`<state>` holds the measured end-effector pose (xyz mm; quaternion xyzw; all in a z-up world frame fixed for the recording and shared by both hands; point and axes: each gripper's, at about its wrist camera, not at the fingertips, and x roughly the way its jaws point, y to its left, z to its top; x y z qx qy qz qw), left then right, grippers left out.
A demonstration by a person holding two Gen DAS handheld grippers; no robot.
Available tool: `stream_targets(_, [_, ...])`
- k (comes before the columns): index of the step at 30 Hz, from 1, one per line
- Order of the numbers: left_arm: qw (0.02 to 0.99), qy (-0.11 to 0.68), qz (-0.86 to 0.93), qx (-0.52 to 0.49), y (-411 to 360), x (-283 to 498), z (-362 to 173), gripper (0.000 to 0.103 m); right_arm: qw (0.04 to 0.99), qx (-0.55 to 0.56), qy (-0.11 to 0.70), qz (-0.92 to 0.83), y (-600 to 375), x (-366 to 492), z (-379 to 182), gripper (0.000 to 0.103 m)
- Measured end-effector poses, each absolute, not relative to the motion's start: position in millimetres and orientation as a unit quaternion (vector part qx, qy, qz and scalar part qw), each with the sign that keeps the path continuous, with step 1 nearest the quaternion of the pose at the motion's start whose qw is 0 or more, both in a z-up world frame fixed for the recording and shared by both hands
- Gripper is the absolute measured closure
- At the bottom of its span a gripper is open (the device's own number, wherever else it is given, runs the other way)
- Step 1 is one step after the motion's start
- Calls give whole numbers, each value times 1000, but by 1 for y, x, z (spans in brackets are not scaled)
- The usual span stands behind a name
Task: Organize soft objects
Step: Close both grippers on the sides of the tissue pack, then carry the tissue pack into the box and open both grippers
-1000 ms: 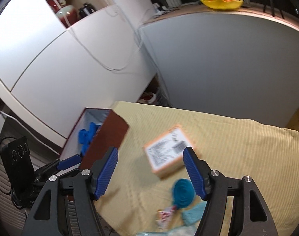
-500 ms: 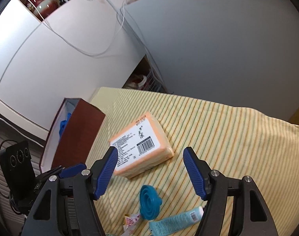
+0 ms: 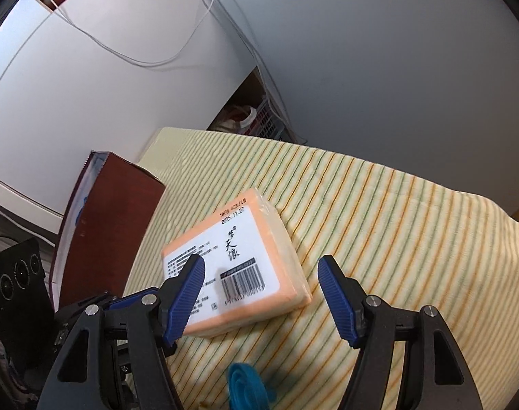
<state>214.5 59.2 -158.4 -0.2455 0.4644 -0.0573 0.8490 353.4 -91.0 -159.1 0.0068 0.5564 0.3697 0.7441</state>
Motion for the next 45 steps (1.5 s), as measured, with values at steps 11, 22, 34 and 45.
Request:
stream_targets(11, [848,469,-56,-241,59,222,-168,48,728,7,570,381,-81,354,-172,51])
stream_targets(22, [867,438,-57,-230,58,205,-140,48,743,-8,549,384,-76,327,-145,53])
stream_targets(34, [897,381,-71,-212,62,153,-85,48,774,-35,496,391,-79,274,-70,54])
stream_targets(45, [919,343,-40,-191,93,88,-47,48,776,-55,459,430,-35,215,-27,54])
